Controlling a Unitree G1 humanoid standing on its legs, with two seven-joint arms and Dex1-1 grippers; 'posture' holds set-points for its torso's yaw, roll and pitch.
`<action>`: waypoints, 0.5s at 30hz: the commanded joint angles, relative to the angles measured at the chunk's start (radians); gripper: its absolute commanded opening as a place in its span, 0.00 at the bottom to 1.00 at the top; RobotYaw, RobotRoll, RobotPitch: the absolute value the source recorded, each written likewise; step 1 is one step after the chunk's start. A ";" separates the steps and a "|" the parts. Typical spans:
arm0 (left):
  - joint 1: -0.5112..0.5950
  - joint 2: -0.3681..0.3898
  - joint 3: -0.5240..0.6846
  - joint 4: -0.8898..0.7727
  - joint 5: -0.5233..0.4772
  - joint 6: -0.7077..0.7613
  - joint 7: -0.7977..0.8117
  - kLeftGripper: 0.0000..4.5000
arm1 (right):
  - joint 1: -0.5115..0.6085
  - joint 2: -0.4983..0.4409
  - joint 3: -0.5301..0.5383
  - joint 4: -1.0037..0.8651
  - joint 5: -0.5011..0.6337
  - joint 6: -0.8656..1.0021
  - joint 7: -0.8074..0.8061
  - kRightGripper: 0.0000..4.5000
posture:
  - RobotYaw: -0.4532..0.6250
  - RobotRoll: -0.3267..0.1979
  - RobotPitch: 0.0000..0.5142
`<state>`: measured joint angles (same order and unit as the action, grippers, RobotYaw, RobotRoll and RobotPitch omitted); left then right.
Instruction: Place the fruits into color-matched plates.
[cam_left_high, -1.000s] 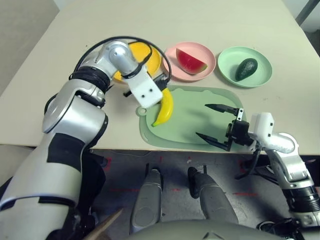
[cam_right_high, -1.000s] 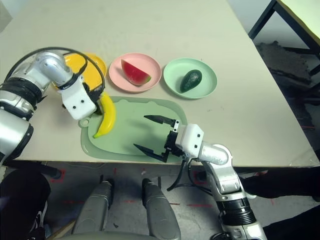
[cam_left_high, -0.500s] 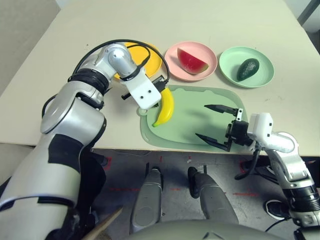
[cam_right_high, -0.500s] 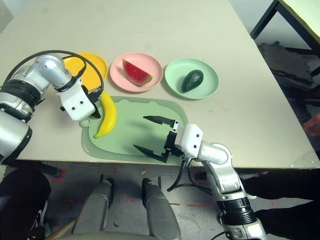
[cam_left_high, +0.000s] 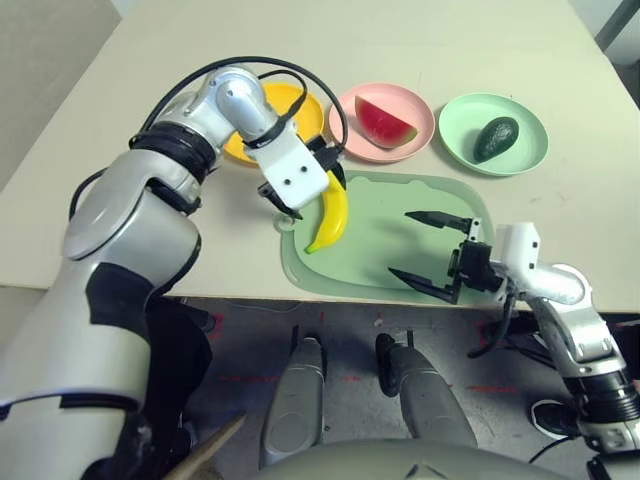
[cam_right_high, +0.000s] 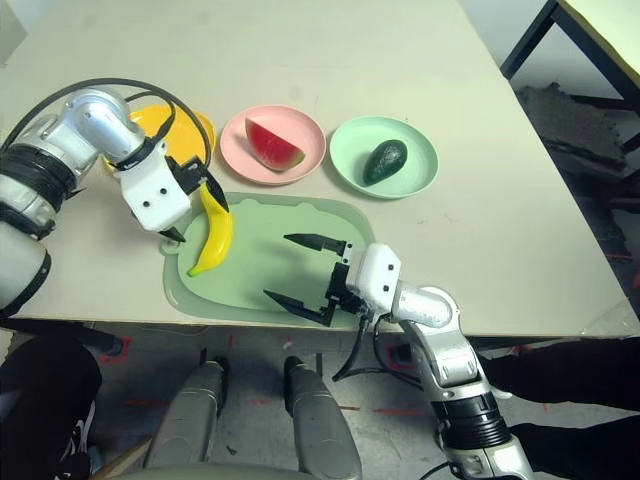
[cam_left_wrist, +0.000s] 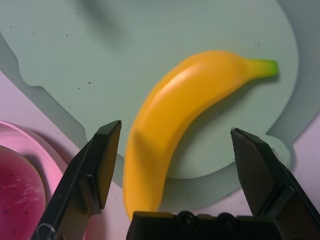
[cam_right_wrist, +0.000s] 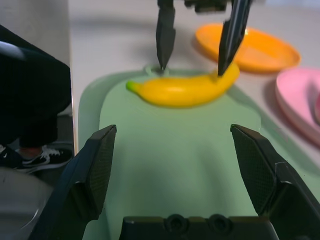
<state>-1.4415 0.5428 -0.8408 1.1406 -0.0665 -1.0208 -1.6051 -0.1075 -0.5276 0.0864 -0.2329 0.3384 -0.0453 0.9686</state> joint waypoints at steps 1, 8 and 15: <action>0.013 -0.023 0.055 0.026 0.064 -0.003 -0.009 0.99 | 0.032 -0.017 -0.002 -0.060 0.005 0.069 -0.033 1.00 | 0.37 0.62 0.54; 0.034 -0.062 0.147 0.057 0.169 0.011 0.005 0.99 | 0.063 -0.018 0.008 -0.118 0.012 0.137 -0.069 1.00 | 0.36 0.62 0.53; 0.071 -0.074 0.173 0.080 0.279 -0.019 0.034 0.99 | 0.052 -0.022 0.001 -0.133 0.011 0.156 -0.079 1.00 | 0.34 0.62 0.53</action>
<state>-1.3960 0.4800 -0.6666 1.2071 0.1708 -1.0250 -1.5741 -0.0627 -0.5415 0.0868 -0.3462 0.3458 0.1026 0.8886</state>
